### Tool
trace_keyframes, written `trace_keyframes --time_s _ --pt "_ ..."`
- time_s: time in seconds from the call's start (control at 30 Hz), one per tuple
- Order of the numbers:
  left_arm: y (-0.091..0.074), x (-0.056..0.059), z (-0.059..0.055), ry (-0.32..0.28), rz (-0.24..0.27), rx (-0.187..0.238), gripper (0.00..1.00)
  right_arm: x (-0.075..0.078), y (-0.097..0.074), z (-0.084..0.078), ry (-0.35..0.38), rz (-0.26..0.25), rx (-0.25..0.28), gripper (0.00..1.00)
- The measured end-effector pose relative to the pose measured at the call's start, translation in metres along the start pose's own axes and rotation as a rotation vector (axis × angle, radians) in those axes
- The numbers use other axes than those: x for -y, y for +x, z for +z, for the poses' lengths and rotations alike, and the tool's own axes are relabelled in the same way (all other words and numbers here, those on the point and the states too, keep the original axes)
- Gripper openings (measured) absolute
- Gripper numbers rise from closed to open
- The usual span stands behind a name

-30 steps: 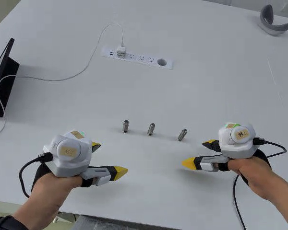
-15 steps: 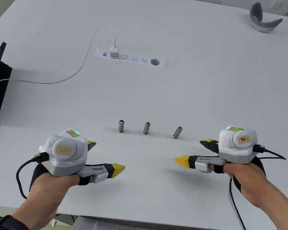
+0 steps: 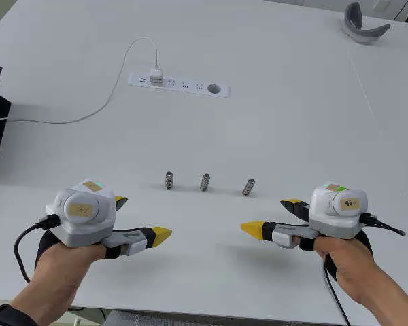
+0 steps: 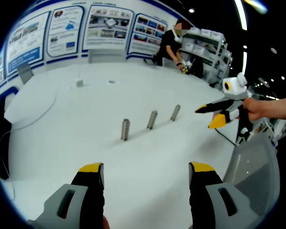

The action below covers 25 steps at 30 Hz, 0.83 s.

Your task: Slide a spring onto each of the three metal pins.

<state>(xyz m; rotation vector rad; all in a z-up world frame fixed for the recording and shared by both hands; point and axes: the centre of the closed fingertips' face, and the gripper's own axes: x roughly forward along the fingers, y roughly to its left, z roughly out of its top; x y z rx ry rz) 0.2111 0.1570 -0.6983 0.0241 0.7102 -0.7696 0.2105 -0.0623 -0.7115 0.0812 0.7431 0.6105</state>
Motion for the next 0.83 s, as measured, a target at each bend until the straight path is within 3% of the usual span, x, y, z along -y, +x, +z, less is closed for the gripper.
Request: trace_keyframes --time_s 0.33,0.83 --pt "-0.001 -0.007 0.002 -0.014 0.009 0.010 0.75 -0.011 -0.007 0.001 -0.010 -0.001 0.020 0.87" --pt "-0.001 -0.008 0.004 -0.018 0.010 0.011 0.75 -0.014 -0.003 0.010 -0.060 0.011 0.005 0.90"
